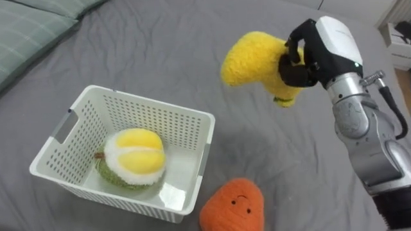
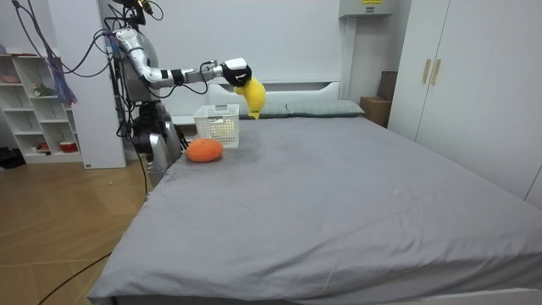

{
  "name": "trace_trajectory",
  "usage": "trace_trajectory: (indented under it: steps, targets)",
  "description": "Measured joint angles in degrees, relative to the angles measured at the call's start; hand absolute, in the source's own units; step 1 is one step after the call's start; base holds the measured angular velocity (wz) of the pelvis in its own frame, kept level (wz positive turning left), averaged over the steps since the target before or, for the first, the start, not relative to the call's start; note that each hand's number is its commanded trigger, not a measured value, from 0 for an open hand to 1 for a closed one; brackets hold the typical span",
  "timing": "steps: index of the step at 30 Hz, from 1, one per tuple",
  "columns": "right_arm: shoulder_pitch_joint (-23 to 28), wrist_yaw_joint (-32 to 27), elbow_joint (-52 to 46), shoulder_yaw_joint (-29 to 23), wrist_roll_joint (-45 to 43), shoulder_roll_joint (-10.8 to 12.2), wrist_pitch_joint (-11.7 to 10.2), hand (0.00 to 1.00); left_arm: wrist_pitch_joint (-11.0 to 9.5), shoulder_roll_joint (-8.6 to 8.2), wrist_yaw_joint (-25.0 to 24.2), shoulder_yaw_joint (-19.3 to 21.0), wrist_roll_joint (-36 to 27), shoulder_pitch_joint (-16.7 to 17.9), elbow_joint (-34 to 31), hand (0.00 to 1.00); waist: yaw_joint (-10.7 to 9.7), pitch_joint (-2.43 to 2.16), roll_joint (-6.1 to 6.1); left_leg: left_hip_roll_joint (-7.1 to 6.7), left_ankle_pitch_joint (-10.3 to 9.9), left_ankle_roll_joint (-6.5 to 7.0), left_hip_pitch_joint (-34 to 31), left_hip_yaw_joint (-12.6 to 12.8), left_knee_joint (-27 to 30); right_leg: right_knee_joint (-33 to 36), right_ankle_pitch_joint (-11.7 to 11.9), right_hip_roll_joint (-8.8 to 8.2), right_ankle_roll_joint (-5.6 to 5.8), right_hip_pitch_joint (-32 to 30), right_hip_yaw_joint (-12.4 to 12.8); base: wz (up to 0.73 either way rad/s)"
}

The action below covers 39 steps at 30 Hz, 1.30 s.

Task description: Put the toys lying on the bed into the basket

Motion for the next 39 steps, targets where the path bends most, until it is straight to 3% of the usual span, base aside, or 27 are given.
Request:
trace_trajectory:
  steps: [5,9,11,14,16,21,22,24,31,39]
  targets:
    - [0.0,1.1,-3.0,0.5,1.3,1.9,0.1,1.00,-0.1,-0.04,0.1,0.0,0.4,0.0,-0.5,0.00,0.9,-0.02,0.05,0.01,0.0,0.00,0.0,0.0,0.0,0.1,0.0,0.04,0.01,0.2,0.3,0.00]
    - [0.0,2.4,-5.6,1.9,0.7,5.9,1.1,1.00,0.0,-0.60,0.1,0.0,3.2,0.0,-0.9,0.00,2.0,-0.04,0.54,-0.07,0.0,-0.03,-0.8,-0.8,0.5,0.1,0.0,0.02,0.01,0.0,0.0,0.07]
    - [0.0,3.3,-7.2,2.8,0.7,6.3,1.1,1.00,0.0,-1.21,0.0,0.0,4.0,-0.1,-1.4,0.00,3.1,0.00,0.95,-0.10,0.0,-0.03,-1.0,-1.1,0.6,0.0,0.0,0.02,0.01,-0.1,-0.1,0.12]
    - [-0.1,4.8,-8.1,4.3,0.8,6.8,1.6,1.00,0.1,-2.41,0.0,0.1,4.0,-0.1,-1.6,0.00,4.8,-0.39,1.66,-0.18,0.0,-0.06,-1.0,-1.7,0.7,0.0,0.0,0.03,0.01,0.0,-0.5,0.11]
    - [-0.1,6.2,-8.9,5.4,0.8,7.8,2.7,1.00,0.2,-2.87,0.0,0.3,3.9,0.0,-1.5,0.00,6.0,-0.40,1.88,-0.21,0.1,-0.17,-1.1,-2.2,0.7,-0.1,0.0,0.03,0.01,0.1,-1.3,0.11]
    - [-0.2,7.5,-9.7,8.7,-0.7,10.0,4.5,1.00,1.1,-2.85,0.0,0.2,3.9,-0.1,-1.5,0.00,6.2,-0.43,1.74,-0.35,0.2,-0.30,-2.0,-3.7,1.4,-0.1,0.0,0.06,0.01,0.1,-1.4,0.15]
    - [-0.2,8.3,-9.7,9.1,-0.7,10.3,4.6,0.82,1.3,-2.85,0.0,0.2,3.9,-0.1,-1.4,0.00,6.2,-0.41,1.68,-0.38,0.2,-0.35,-2.2,-4.0,1.4,0.0,0.0,0.07,0.01,0.2,-1.4,0.12]
    - [-0.2,9.0,-9.7,9.1,-0.7,10.9,5.0,0.03,1.4,-2.79,0.0,0.3,4.0,0.0,-1.4,0.00,6.2,-0.42,1.36,-0.45,0.3,-0.43,-2.6,-4.5,1.5,0.0,0.0,0.10,0.01,0.2,-1.4,0.14]
    - [-0.2,9.3,-9.7,9.1,-0.6,10.9,6.1,0.00,1.9,-2.60,0.0,0.3,4.1,-0.2,-1.4,0.00,7.5,-0.21,-0.94,-0.38,0.5,-0.61,-2.7,-4.6,1.6,0.0,0.0,0.24,0.00,0.3,-1.0,0.02]
    - [-0.2,9.3,-9.7,9.1,-0.7,11.0,6.8,0.00,3.0,-2.84,0.0,0.3,4.6,-0.6,-1.5,0.00,7.7,0.06,-0.99,-0.39,0.5,-0.61,-2.7,-4.7,1.5,-0.1,0.0,0.23,0.00,0.2,-1.0,0.00]
